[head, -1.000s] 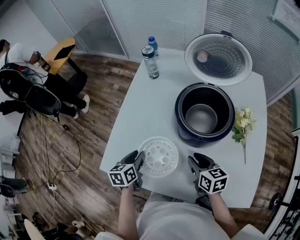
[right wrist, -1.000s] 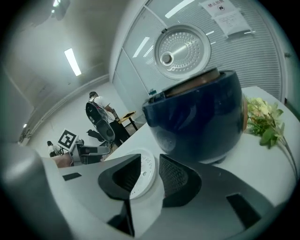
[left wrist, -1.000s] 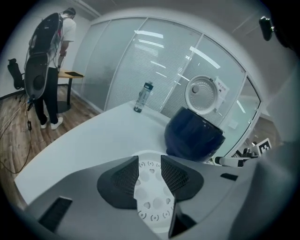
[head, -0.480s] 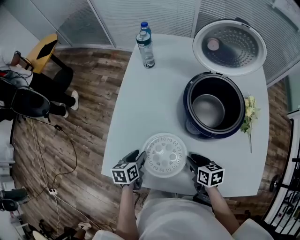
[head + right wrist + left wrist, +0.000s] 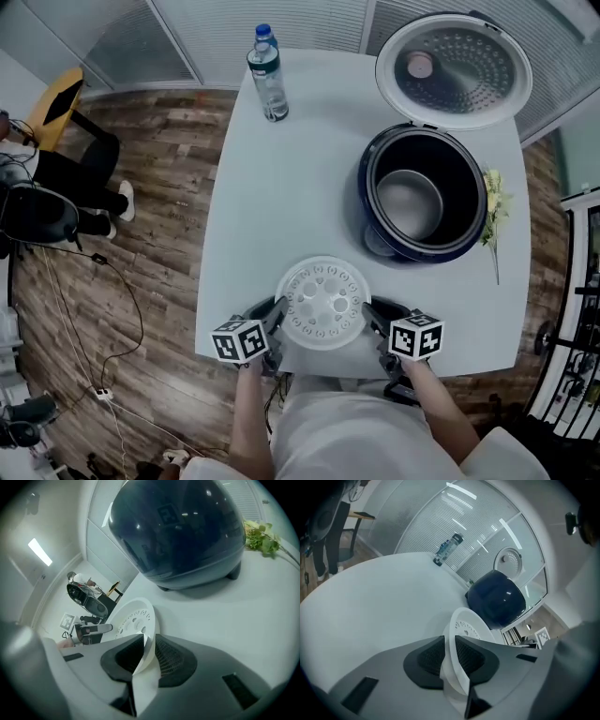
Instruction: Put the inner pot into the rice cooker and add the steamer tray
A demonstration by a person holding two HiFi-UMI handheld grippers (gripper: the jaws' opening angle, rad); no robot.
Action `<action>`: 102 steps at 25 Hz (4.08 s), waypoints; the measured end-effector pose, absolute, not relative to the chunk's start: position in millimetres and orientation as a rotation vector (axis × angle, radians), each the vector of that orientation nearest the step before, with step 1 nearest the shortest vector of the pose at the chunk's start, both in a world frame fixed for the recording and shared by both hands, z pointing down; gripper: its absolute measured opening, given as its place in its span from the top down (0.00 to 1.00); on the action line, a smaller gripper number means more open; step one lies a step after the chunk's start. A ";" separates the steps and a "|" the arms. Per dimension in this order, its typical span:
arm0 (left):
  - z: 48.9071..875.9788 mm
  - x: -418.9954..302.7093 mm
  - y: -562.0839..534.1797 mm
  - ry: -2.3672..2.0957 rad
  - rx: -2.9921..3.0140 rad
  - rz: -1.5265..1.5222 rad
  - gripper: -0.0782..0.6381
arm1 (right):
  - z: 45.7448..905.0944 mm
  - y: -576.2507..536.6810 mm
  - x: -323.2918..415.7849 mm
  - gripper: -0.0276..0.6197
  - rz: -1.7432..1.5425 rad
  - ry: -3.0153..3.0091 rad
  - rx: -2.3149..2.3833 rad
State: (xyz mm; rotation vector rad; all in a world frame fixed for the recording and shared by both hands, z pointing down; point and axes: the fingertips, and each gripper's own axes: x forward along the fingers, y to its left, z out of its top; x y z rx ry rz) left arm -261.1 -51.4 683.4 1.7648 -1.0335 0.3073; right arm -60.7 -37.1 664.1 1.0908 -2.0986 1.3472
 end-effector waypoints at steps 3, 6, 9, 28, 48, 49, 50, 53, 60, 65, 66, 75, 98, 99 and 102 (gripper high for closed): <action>684.3 -261.8 -54.0 -1.022 1.766 0.283 0.79 | 663.6 -34.8 -63.6 0.85 1.356 -2.106 1.082; 685.0 -259.0 -56.5 -1.015 1.794 0.331 0.80 | 661.8 -30.1 -62.1 0.85 1.366 -2.110 1.075; 685.1 -257.4 -57.9 -1.017 1.815 0.385 0.82 | 654.7 -29.2 -62.3 0.86 1.360 -2.119 1.094; 643.3 -257.8 -78.8 -1.023 1.903 0.327 0.83 | 602.4 -45.0 -62.1 0.89 1.414 -2.223 1.192; 519.4 -264.9 -124.3 -1.049 2.074 0.085 0.82 | 482.6 -86.9 -65.6 0.89 1.247 -2.554 1.224; 513.2 -262.6 -127.5 -1.047 2.088 0.071 0.82 | 474.9 -89.3 -62.6 0.89 1.265 -2.578 1.239; 506.5 -260.4 -130.9 -1.043 2.100 0.051 0.83 | 466.6 -91.8 -59.9 0.89 1.281 -2.604 1.253; 488.7 -256.4 -138.0 -1.033 2.121 -0.007 0.82 | 445.6 -97.1 -55.8 0.89 1.257 -2.663 1.268; 472.2 -247.4 -145.3 -1.000 2.122 -0.086 0.82 | 433.0 -99.0 -45.9 0.89 1.203 -2.686 1.303; 459.8 -240.2 -150.0 -0.982 2.127 -0.116 0.81 | 420.6 -96.6 -40.0 0.89 1.157 -2.708 1.336; 457.3 -237.0 -151.4 -0.973 2.132 -0.116 0.81 | 418.9 -96.1 -36.8 0.89 1.151 -2.711 1.347; 425.4 -201.9 -170.5 -0.917 2.216 -0.135 0.81 | 395.4 -95.8 -6.9 0.89 1.081 -2.763 1.443; 406.1 -80.0 -216.9 -0.720 2.345 0.004 0.80 | 397.0 -115.3 102.1 0.90 1.068 -2.620 1.806; 405.8 -73.8 -221.9 -0.715 2.346 0.010 0.81 | 397.2 -119.2 107.6 0.90 1.070 -2.612 1.816; 407.0 -66.5 -227.7 -0.694 2.348 0.011 0.81 | 396.4 -124.3 114.4 0.90 1.051 -2.596 1.847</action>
